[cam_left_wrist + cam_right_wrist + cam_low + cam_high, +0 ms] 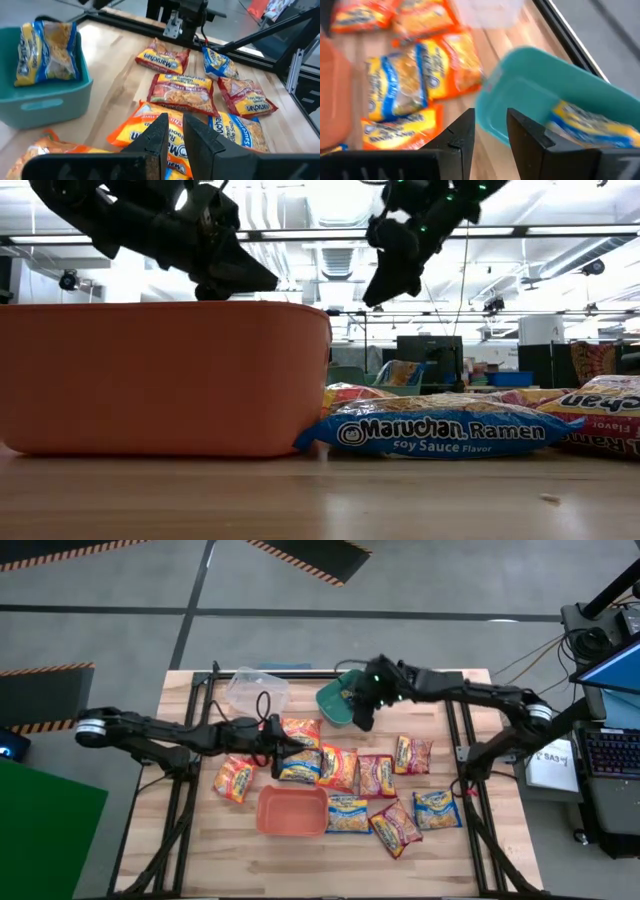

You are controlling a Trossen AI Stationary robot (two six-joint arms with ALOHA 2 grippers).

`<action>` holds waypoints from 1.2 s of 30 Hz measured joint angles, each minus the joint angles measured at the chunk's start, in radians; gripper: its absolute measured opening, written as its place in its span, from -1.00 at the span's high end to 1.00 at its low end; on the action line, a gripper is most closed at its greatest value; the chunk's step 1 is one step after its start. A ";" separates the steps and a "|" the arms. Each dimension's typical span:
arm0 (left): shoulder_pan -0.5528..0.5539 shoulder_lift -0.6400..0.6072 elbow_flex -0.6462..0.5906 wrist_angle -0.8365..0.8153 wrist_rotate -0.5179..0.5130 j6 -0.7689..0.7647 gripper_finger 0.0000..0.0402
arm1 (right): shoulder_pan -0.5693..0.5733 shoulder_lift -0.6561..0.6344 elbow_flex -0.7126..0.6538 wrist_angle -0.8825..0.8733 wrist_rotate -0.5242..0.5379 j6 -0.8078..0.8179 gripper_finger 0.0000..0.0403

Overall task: Sort Maruchan noodles
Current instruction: Put the orange noodle pack into the transparent bin

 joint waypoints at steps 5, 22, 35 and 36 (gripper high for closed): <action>0.000 0.032 0.000 0.002 0.001 -0.030 0.80 | 0.054 -0.081 -0.255 0.440 -0.001 -0.010 0.55; -0.002 0.059 0.000 0.024 0.005 -0.106 0.80 | 0.114 -0.110 -0.572 1.055 -0.051 0.050 0.61; -0.002 0.059 0.000 0.103 0.005 -0.101 0.80 | 0.187 -0.110 -0.572 1.189 -0.056 -0.060 0.68; -0.002 0.059 0.000 0.104 0.005 -0.101 0.80 | 0.190 -0.110 -0.572 1.191 -0.067 -0.067 0.69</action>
